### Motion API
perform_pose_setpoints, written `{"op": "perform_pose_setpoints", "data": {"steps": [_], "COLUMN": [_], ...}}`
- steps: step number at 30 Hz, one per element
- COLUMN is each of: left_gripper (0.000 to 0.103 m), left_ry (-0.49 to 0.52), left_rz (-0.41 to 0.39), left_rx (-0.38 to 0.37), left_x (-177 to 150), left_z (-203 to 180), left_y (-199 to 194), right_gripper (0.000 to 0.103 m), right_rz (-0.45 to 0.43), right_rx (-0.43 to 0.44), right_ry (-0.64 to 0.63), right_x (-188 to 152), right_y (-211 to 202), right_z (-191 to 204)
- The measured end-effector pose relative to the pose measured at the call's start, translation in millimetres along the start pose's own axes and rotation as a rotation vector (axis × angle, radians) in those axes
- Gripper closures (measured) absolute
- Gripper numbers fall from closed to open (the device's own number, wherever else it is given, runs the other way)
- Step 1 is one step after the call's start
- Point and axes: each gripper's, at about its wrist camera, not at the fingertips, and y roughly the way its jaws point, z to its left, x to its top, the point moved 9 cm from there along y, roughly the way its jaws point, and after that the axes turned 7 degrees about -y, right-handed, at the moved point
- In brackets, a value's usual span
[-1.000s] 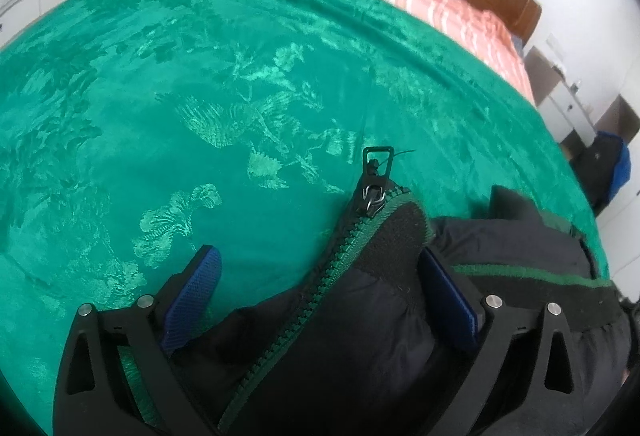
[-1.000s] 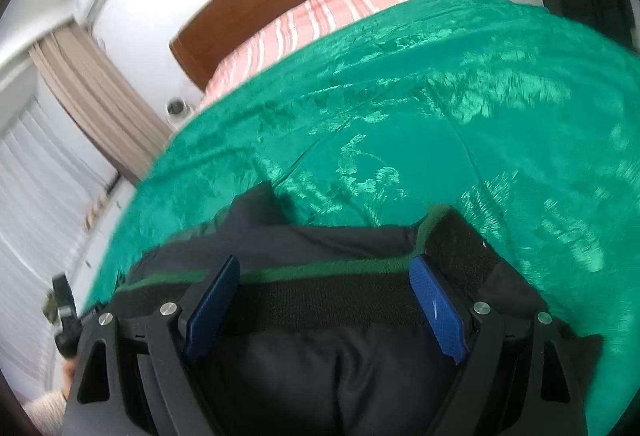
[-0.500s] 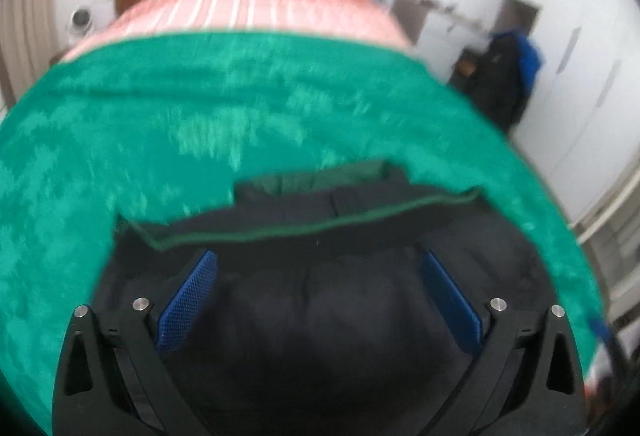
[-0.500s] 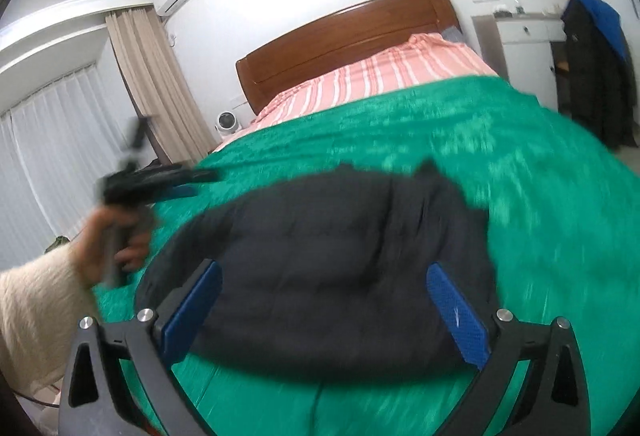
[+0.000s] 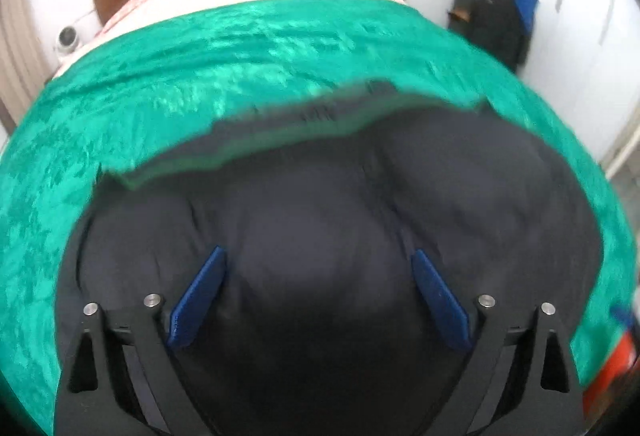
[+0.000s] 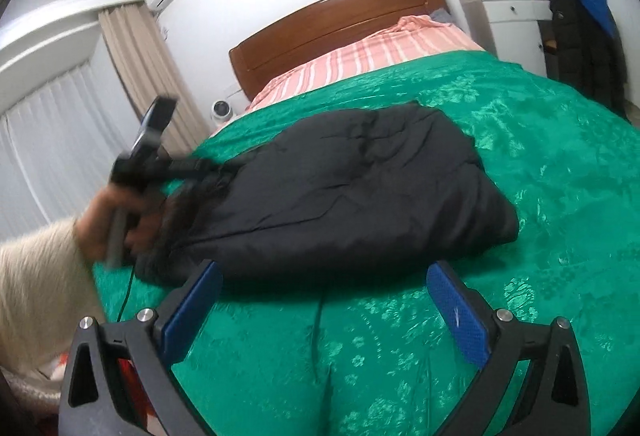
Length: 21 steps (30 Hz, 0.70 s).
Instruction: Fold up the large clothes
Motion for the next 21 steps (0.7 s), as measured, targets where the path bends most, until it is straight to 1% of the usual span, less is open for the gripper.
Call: {"op": "perform_pose_setpoints", "data": {"steps": [1,3,6,8,9,11,12,13,15,18,20,21], "left_gripper": [0.006,0.004,0.003,0.006,0.012,0.012,0.011,0.011,0.009,0.007,0.008,0.012], "left_ry": [0.027,0.027,0.017,0.005,-0.004,-0.008,0.001,0.007,0.025,0.052,0.033,0.014], "left_rz": [0.004,-0.018,-0.036,-0.015,-0.007,-0.017,-0.027,-0.026,-0.016,-0.049,-0.038,-0.023], "left_rx": [0.032,0.047,0.061,0.062,0.056,0.01,0.01,0.022,0.045,0.071,0.071,0.054], "left_x": [-11.4,-24.1,-27.9,-27.4,-28.2,-37.2,-47.0,-54.6,-72.0,-79.7,-80.0,-81.9], "left_z": [-1.8,0.7,1.6,1.2,-0.1,-6.9,-9.5,-10.0,-9.8,-12.1,-13.1,-14.4], "left_y": [8.0,17.8,24.8,16.3,10.6,-10.9,-19.3,-20.4,-8.3,0.8,-4.4,-12.5], "right_gripper": [0.002,0.002,0.002,0.002,0.002,0.002,0.002,0.002,0.002,0.002,0.002,0.002], "right_rz": [0.005,0.015,0.031,0.032,0.025,0.007,0.0,-0.001,0.009,0.023,0.018,0.006], "right_rx": [0.001,0.001,-0.005,-0.022,-0.031,-0.043,-0.047,-0.047,-0.043,-0.056,-0.074,-0.097], "right_ry": [0.012,0.023,0.01,-0.005,-0.005,0.008,0.021,0.033,0.054,0.075,0.081,0.079], "right_x": [-0.5,-2.2,-8.9,-10.7,-10.2,-8.6,-7.9,-7.9,-8.4,-9.3,-8.5,-7.0], "right_y": [3.3,8.0,8.9,5.8,3.1,-0.9,-1.3,-1.1,4.3,10.9,6.6,-0.5], "right_z": [-2.5,-3.5,-3.4,-5.6,-8.5,-15.4,-19.6,-22.2,-26.6,-33.6,-38.3,-42.0]}}
